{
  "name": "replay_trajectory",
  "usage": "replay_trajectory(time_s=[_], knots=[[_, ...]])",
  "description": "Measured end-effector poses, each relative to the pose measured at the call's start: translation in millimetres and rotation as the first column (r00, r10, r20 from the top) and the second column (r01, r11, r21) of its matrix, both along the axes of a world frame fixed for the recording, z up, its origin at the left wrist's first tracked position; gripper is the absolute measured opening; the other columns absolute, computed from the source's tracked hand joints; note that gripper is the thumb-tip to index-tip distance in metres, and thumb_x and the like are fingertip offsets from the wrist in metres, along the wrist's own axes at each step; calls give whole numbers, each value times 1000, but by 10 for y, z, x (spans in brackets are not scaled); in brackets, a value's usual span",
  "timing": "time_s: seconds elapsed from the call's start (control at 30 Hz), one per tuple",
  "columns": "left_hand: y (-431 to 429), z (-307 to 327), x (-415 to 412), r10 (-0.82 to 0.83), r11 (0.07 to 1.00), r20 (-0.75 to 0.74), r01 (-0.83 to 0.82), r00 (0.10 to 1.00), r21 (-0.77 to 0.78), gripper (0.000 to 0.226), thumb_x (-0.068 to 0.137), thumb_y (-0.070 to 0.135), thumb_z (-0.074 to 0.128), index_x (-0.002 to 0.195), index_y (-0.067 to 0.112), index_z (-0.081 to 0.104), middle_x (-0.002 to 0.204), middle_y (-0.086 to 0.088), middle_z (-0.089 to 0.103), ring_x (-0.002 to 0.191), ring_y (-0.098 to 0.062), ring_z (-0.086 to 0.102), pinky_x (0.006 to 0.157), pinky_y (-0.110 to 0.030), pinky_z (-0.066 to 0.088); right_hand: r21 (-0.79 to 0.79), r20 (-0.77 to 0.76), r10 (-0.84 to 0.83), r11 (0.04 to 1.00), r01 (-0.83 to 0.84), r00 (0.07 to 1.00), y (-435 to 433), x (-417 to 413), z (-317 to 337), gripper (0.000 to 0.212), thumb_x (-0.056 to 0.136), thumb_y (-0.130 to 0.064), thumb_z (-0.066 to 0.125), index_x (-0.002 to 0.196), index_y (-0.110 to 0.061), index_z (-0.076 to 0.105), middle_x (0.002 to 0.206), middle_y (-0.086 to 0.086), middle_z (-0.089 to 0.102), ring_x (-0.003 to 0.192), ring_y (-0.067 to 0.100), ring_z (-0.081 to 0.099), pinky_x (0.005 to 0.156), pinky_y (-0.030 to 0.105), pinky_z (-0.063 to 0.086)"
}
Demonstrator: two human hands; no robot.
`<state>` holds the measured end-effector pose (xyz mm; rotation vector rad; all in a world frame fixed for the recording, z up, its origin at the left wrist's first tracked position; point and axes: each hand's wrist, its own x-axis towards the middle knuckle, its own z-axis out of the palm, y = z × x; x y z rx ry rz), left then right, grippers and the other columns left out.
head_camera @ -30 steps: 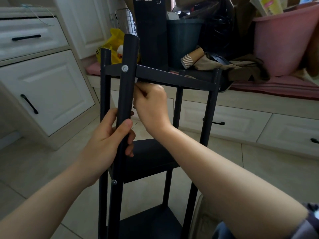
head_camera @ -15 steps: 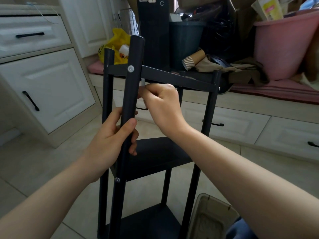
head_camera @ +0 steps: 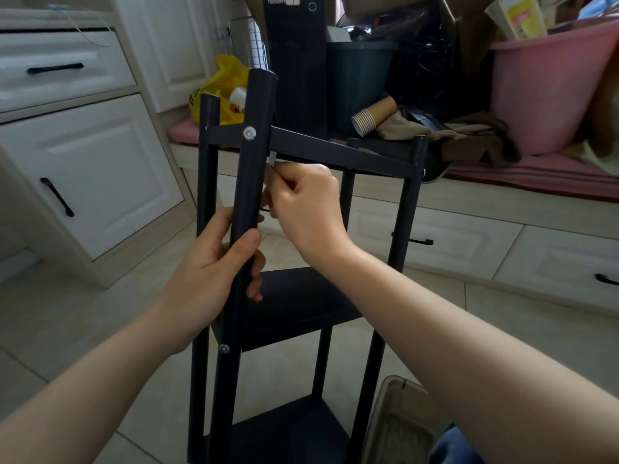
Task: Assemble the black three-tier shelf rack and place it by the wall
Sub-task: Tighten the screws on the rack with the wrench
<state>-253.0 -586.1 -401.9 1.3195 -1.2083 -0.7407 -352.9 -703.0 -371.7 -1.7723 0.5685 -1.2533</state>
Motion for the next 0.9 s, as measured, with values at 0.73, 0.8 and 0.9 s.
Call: replay_trajectory(time_s=[0.73, 0.8, 0.9], knots=[[11, 2, 47, 7, 1000, 18, -7, 1000, -16, 17, 92, 53, 57, 103, 41, 60, 69, -1, 56, 55, -18, 54, 58, -28, 54, 56, 110, 28, 998, -34, 994, 1, 244, -67, 28, 99, -5, 53, 78, 8, 66, 72, 23, 66, 71, 37, 63, 68, 52, 55], [10, 4, 59, 7, 1000, 20, -7, 1000, -9, 16, 94, 52, 55, 104, 41, 60, 69, 0, 57, 56, -18, 54, 59, -29, 55, 42, 49, 60, 997, -62, 997, -14, 177, -82, 28, 99, -7, 53, 76, 3, 68, 67, 14, 65, 64, 26, 63, 64, 43, 55], [9, 7, 77, 9, 1000, 15, -9, 1000, 1, 22, 88, 51, 54, 106, 41, 60, 69, 0, 56, 56, -18, 54, 58, -29, 55, 3, -58, 66, 998, -66, 996, -57, 15, -125, 29, 99, -12, 55, 74, -6, 68, 58, -3, 59, 55, 9, 55, 56, 25, 47]])
